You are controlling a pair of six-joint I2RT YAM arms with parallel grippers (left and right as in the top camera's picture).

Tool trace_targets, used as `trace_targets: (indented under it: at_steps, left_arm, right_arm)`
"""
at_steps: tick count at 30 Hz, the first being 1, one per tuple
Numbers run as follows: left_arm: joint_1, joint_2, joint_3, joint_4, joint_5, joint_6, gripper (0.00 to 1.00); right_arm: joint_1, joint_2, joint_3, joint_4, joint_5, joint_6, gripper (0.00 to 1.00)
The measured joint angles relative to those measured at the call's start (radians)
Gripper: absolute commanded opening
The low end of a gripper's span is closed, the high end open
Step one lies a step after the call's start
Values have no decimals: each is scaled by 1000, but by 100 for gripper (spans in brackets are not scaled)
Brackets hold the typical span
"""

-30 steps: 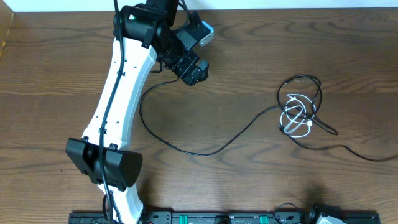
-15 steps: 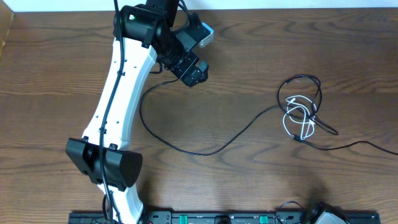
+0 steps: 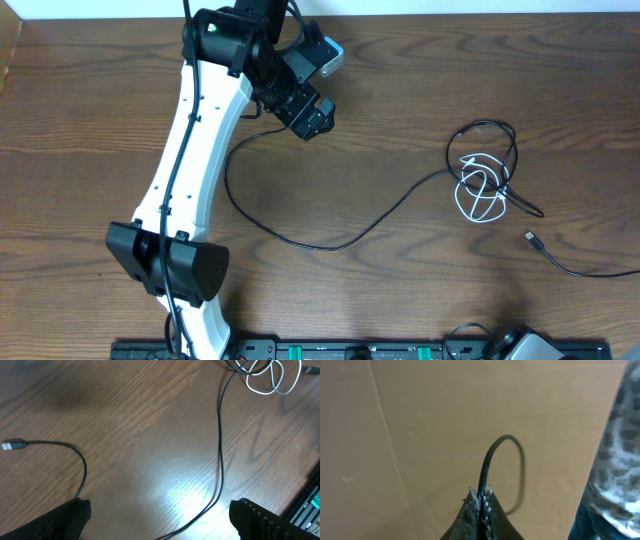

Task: Untangle cables
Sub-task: 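Pull the right gripper down to the lower right, dragging the black cable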

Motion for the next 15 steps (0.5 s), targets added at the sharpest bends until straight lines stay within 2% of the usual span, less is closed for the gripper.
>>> trace_targets:
  at_steps: [5,10,15]
  left_arm:
    - [0,0,0,-1,0,0,93]
    - [0,0,0,-4,0,0,93]
    - [0,0,0,-19,0,0,93]
  right_arm:
    - [-3,18,3,-177,-93,77,1]
    - [-3,18,4,-358,-288,249,1]
    - [-3,21,3,-619,-548,448,1]
